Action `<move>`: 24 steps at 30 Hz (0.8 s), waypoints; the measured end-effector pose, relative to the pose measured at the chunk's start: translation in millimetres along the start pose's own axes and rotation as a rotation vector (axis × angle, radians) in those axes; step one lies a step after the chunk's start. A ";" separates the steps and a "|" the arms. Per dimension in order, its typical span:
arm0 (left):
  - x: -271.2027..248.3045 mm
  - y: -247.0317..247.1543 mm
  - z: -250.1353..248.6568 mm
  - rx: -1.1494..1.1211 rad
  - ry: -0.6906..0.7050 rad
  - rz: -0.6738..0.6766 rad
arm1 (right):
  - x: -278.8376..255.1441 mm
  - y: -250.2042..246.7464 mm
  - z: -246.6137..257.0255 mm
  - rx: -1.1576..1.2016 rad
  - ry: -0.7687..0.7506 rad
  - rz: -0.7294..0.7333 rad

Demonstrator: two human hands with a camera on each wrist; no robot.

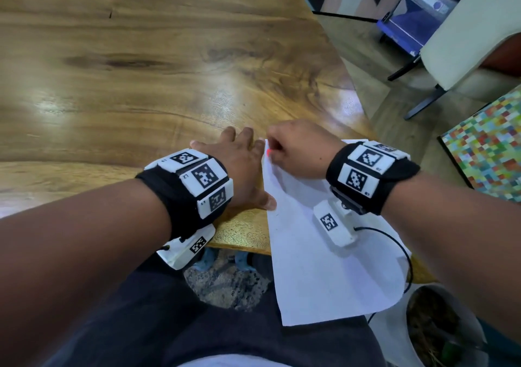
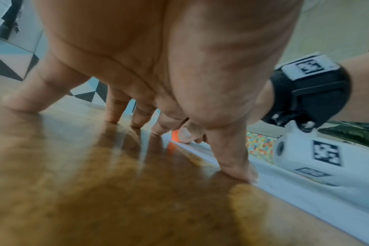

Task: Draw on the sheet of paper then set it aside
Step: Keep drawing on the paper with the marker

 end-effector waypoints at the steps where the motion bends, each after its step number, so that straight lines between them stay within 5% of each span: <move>1: -0.1 -0.1 -0.1 -0.004 0.002 0.002 | -2.4 2.1 7.5 -0.001 -0.068 0.019; 4: -0.2 -0.2 -0.7 0.003 -0.001 -0.003 | 0.2 -0.8 8.0 -0.021 -0.096 0.017; 9: 0.3 0.8 0.3 0.011 -0.007 -0.015 | 15.4 -10.0 -20.6 -0.065 0.105 -0.059; 17: 3.5 1.2 -0.7 0.003 -0.005 0.003 | -8.1 1.8 15.0 0.059 -0.109 -0.014; 24: 1.9 2.7 0.2 0.003 -0.002 -0.067 | 6.5 -14.2 -31.4 0.013 0.197 -0.092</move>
Point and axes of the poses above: each hand's wrist, its own x-axis towards the middle knuckle, its own y-axis out of the palm, z = x × y, the point moved 5 cm from there along x, towards the middle knuckle, and after that the axes turned 9 degrees about -y, right-handed, at the moved point
